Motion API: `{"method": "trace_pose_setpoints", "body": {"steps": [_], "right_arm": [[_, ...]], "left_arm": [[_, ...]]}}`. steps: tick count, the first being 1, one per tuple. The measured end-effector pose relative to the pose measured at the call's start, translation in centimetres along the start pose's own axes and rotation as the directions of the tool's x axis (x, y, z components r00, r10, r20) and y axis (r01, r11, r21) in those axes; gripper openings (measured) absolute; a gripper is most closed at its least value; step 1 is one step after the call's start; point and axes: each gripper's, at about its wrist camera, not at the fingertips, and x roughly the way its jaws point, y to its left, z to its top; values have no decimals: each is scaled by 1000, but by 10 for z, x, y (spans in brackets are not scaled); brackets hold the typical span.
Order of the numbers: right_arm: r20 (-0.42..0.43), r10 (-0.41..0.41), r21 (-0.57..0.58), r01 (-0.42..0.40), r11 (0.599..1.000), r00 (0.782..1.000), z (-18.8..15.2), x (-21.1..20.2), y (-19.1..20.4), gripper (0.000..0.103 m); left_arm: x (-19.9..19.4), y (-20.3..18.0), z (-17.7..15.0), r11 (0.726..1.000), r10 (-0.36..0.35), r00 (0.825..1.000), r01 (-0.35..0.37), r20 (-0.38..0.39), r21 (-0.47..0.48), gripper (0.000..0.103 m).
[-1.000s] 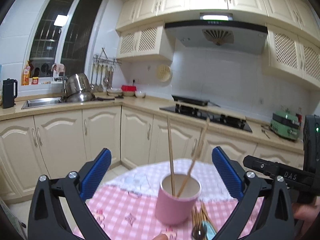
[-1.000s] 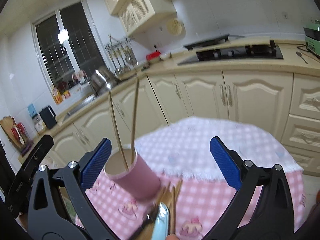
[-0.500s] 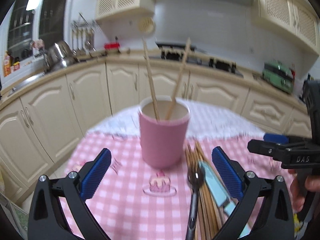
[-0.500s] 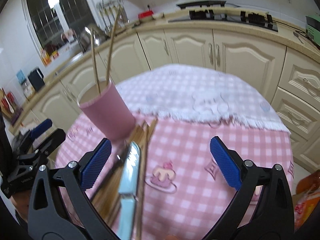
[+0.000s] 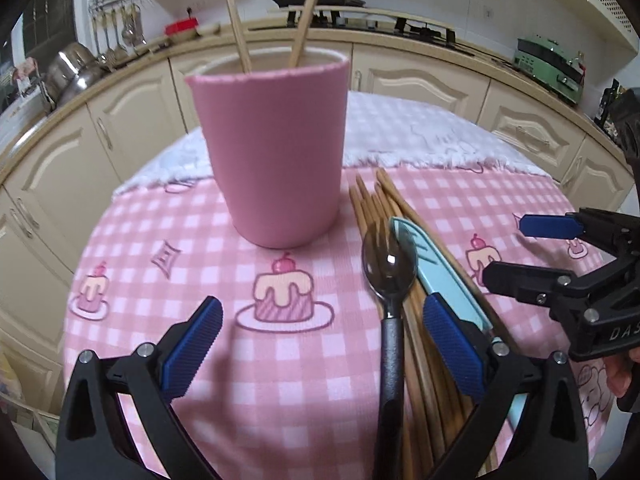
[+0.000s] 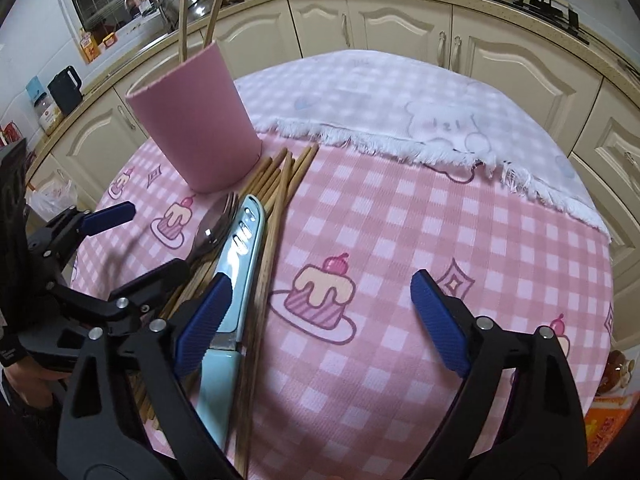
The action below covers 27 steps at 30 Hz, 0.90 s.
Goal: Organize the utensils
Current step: 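Move the left tool to the metal spoon while the right tool grasps a chopstick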
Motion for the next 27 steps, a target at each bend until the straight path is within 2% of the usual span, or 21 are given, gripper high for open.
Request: {"method": "trace_pose_setpoints", "body": {"steps": [3, 5, 7, 11, 13, 18, 21, 25, 27], "right_arm": [[-9, -1, 3, 1, 1000, 1000, 0, 1, -2, 89], [-16, 1, 2, -1, 1000, 1000, -1, 3, -2, 89], [-24, -3, -5, 3, 1000, 1000, 0, 4, -2, 87], [-37, -10, -27, 9, 1000, 999, 2, 10, 2, 79], [-38, -15, -38, 14, 999, 999, 4, 12, 4, 76], [-52, -75, -89, 70, 994, 996, 8, 16, 10, 56], [-65, -64, -99, 57, 993, 996, 10, 18, 14, 51], [-75, -94, -126, 84, 988, 993, 16, 24, 20, 44], [-80, -98, -125, 88, 988, 992, 19, 25, 20, 36]], "left_arm": [[7, 0, 3, 1000, -28, 999, 28, -20, -6, 90], [12, -1, 5, 999, -53, 998, 52, -37, -6, 76], [13, -4, 7, 997, -78, 996, 78, -37, 5, 68], [13, -8, 10, 991, -133, 990, 134, -43, 16, 44], [13, -9, 11, 991, -133, 990, 134, -43, 25, 42], [12, -3, 9, 991, -129, 991, 129, -42, 15, 42], [11, 2, 9, 992, -129, 991, 130, -42, 5, 42], [14, 5, 13, 992, -127, 991, 127, -49, -7, 42], [17, 6, 16, 992, -128, 990, 128, -53, -11, 42]]}}
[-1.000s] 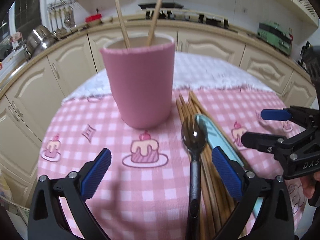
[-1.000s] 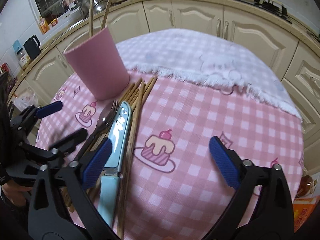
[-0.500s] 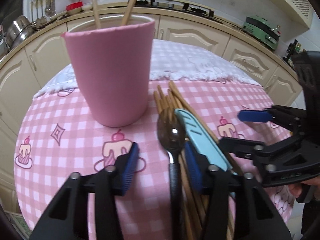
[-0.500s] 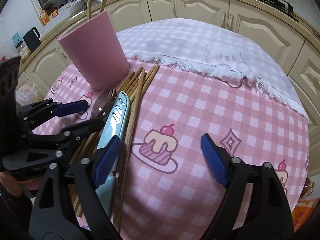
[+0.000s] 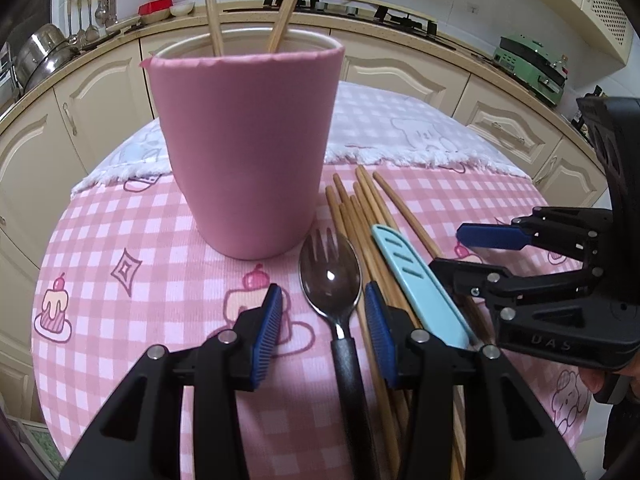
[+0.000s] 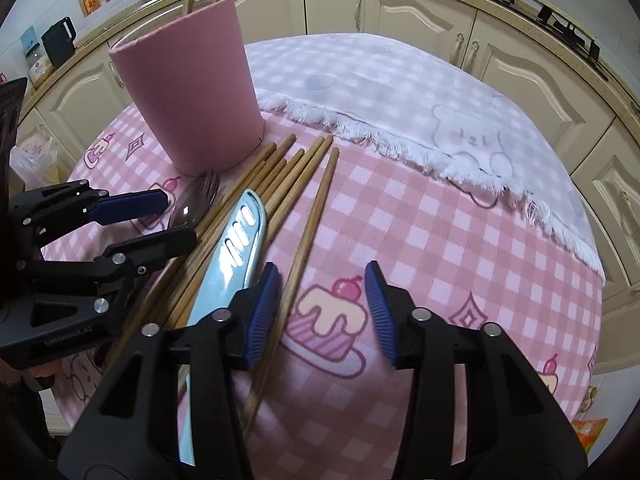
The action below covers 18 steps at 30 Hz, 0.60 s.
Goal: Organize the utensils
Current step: 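Move the left tool to the metal spoon while the right tool grasps a chopstick, then lift the spoon with the left tool while the right tool lifts the chopstick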
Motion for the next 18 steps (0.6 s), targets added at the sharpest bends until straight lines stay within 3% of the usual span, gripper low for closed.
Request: {"method": "trace_pose_setpoints", "body": {"steps": [3, 5, 8, 18], "right_arm": [[-11, -1, 6, 2, 1000, 1000, 6, 3, -1, 35], [-10, -7, -5, 7, 1000, 1000, 8, 5, 2, 31], [-9, 19, -24, -20, 1000, 1000, 9, 5, 8, 10], [59, 131, 34, -133, 991, 990, -4, -10, -7, 6]], "left_arm": [[3, -1, 4, 1000, 5, 1000, -5, -6, 1, 42], [4, -2, 5, 1000, 0, 1000, 0, -9, 0, 34], [5, -5, 6, 1000, -1, 1000, 1, -9, 0, 31], [-13, -2, -10, 999, -33, 999, 35, 35, -39, 31]]}}
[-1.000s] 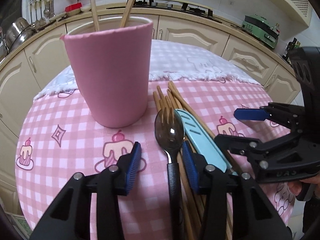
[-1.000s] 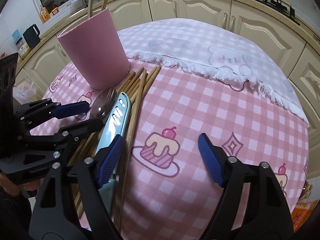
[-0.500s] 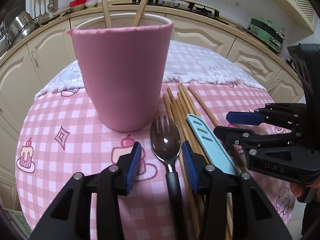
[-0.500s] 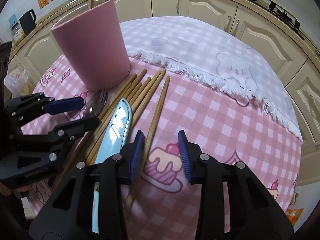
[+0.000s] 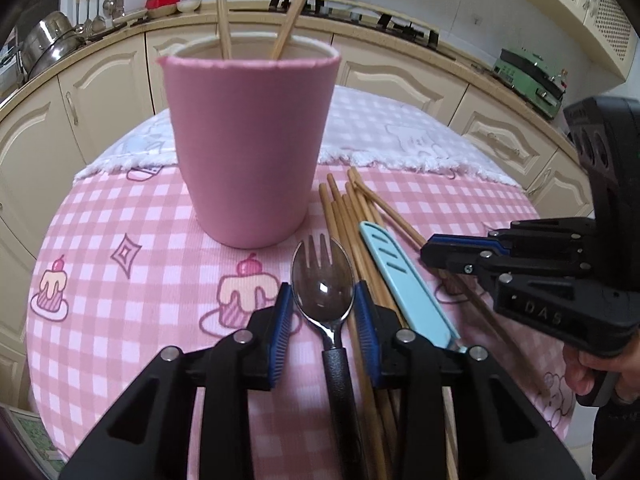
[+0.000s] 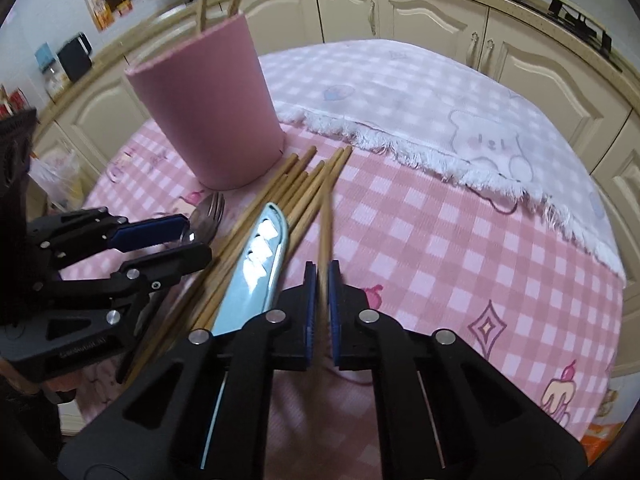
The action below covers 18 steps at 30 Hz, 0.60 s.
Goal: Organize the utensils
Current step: 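Lift the spoon with the left tool while the right tool lifts the chopstick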
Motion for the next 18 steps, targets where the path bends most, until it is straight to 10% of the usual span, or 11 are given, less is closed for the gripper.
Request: {"method": "trace_pose_setpoints", "body": {"steps": [18], "right_arm": [[-45, -22, -13, 21, 1000, 999, -1, 1, -3, 6]], "left_arm": [[-36, -6, -8, 999, 19, 995, -21, 94, 30, 31]]}}
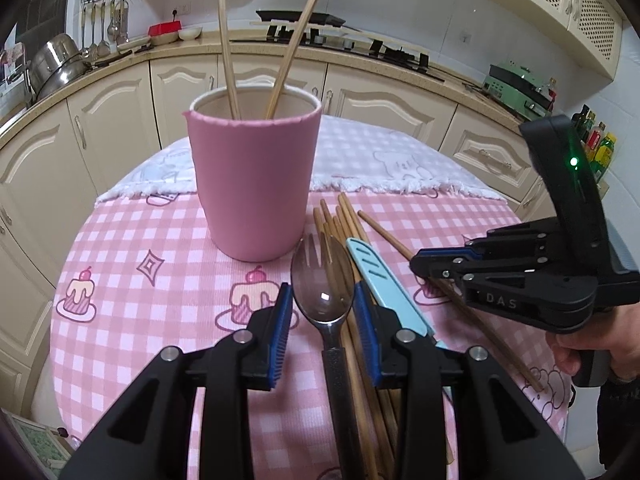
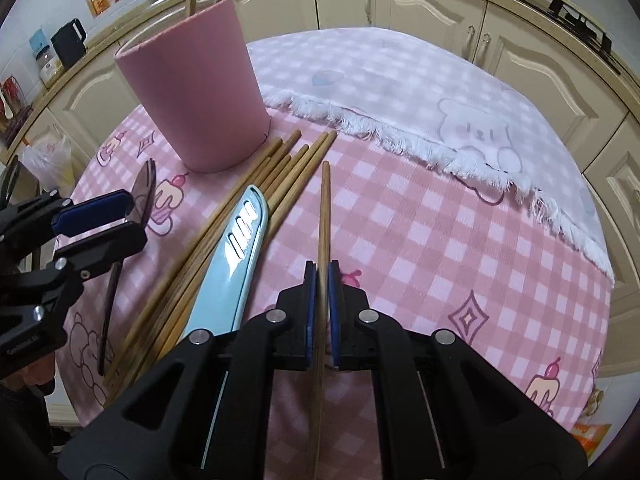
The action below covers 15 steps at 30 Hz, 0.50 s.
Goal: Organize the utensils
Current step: 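Lift the spoon with the left tool while the right tool lifts the chopstick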
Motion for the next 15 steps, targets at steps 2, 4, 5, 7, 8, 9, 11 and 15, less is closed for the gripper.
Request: {"method": "trace_pose_setpoints", "body": {"steps": [2, 4, 5, 7, 8, 9, 11, 15], "right_arm": [[44, 42, 23, -43, 999, 998, -4, -8, -2, 6], [114, 58, 40, -63, 997, 992, -7, -23, -4, 6], [144, 69, 47, -77, 996, 987, -7, -29, -6, 6], [221, 86, 56, -101, 993, 971, -8, -47, -9, 6], [261, 98, 55, -116, 992, 960, -9, -55, -9, 6], [301, 107, 49, -128, 991, 948, -8, -64, -7, 6], [363, 121, 34, -143, 989, 924, -6, -77, -5, 6], [469, 151, 23, -183, 983, 870, -1, -96, -2, 6]], "left_arm": [[-9, 1, 0, 1000, -6, 1000, 6, 26, -1, 31], [-17, 1, 1, 1000, -8, 999, 7, 52, 4, 31], [-21, 1, 1, 1000, -7, 998, 7, 68, 6, 31], [-34, -1, 3, 1000, -12, 994, 11, 112, 12, 31], [-39, -1, 4, 1000, -15, 992, 13, 129, 15, 31], [-46, -3, 6, 1000, -16, 988, 13, 155, 21, 31], [-56, -6, 9, 999, -20, 981, 13, 195, 33, 31], [-71, -13, 16, 999, -18, 966, 5, 258, 52, 30]]}}
